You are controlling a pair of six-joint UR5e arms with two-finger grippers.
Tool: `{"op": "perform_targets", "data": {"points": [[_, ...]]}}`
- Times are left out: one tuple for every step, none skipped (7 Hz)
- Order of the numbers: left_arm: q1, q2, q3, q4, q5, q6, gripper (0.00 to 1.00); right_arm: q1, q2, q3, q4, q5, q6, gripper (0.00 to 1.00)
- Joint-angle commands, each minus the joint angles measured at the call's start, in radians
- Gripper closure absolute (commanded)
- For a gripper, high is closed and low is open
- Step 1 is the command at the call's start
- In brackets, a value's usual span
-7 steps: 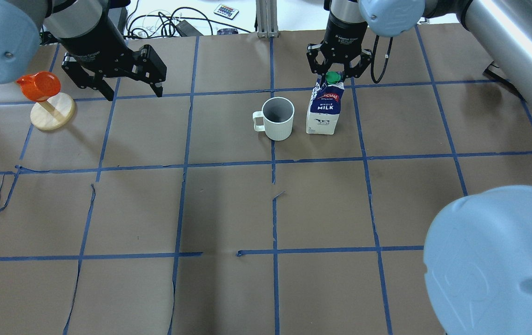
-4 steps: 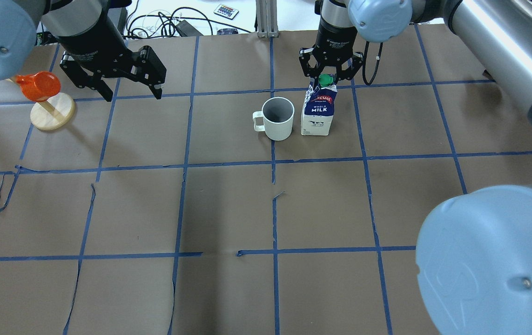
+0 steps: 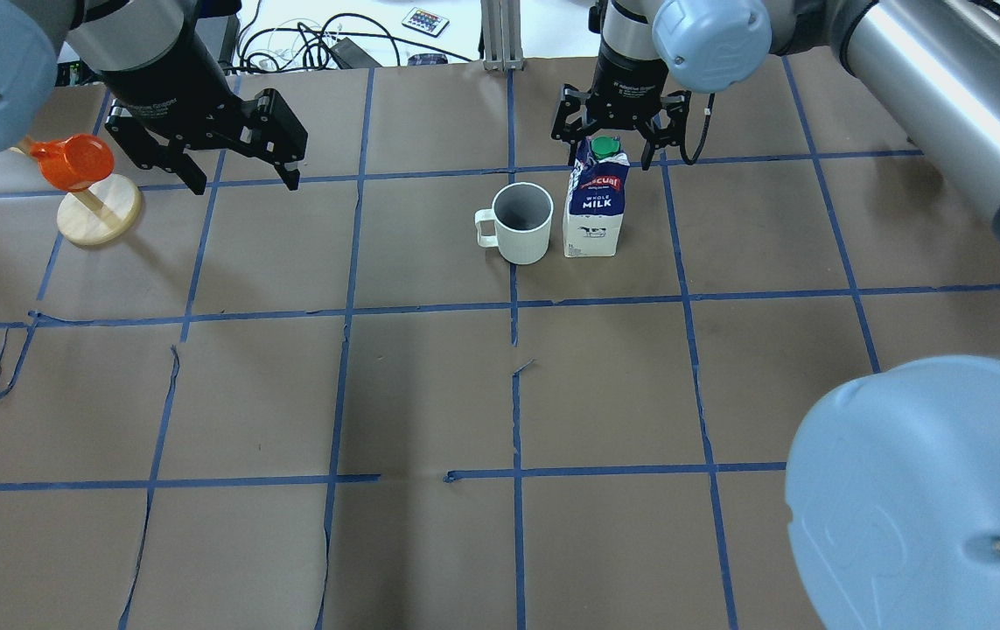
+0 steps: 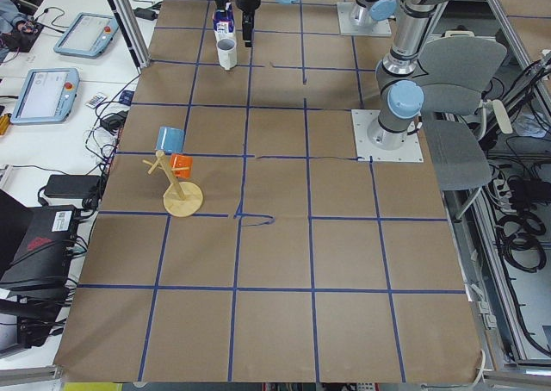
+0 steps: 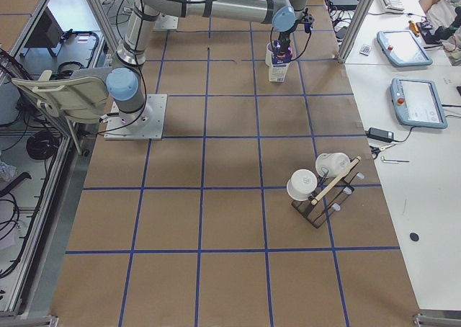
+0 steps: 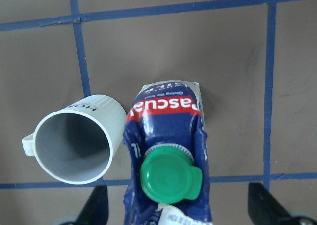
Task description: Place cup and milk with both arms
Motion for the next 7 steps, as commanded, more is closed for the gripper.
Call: {"op": "perform_targets", "data": {"points": [[0.0, 0.007, 0.001, -0.002, 0.004, -0.001, 0.0, -0.031, -0.12, 0.015, 0.059, -0.014, -0.057, 0.0], [0.0, 0.007, 0.001, 0.0, 0.004, -0.001, 0.0, -0.078, -0.177, 0.033, 0.108, -0.014, -0.15, 0.0], [-0.001, 0.008, -0.001, -0.002, 0.004, -0.001, 0.0, -0.127, -0.264, 0.076, 0.18, -0.008, -0.206, 0.0], [-0.001, 0.008, 0.005, -0.002, 0.004, -0.007, 0.0, -0.155, -0.354, 0.146, 0.188, -0.014, -0.243, 0.0], [-0.001, 0.01, 0.001, -0.002, 0.004, -0.007, 0.0, -0.158, -0.436, 0.223, 0.176, -0.017, -0.239, 0.0], [-0.001, 0.01, 0.001, -0.002, 0.006, -0.009, 0.0, -0.158, -0.476, 0.251, 0.188, -0.022, -0.234, 0.0], [-0.001, 0.01, -0.001, 0.0, 0.006, -0.012, 0.0, -0.154, -0.475, 0.258, 0.187, -0.067, -0.228, 0.0]]}}
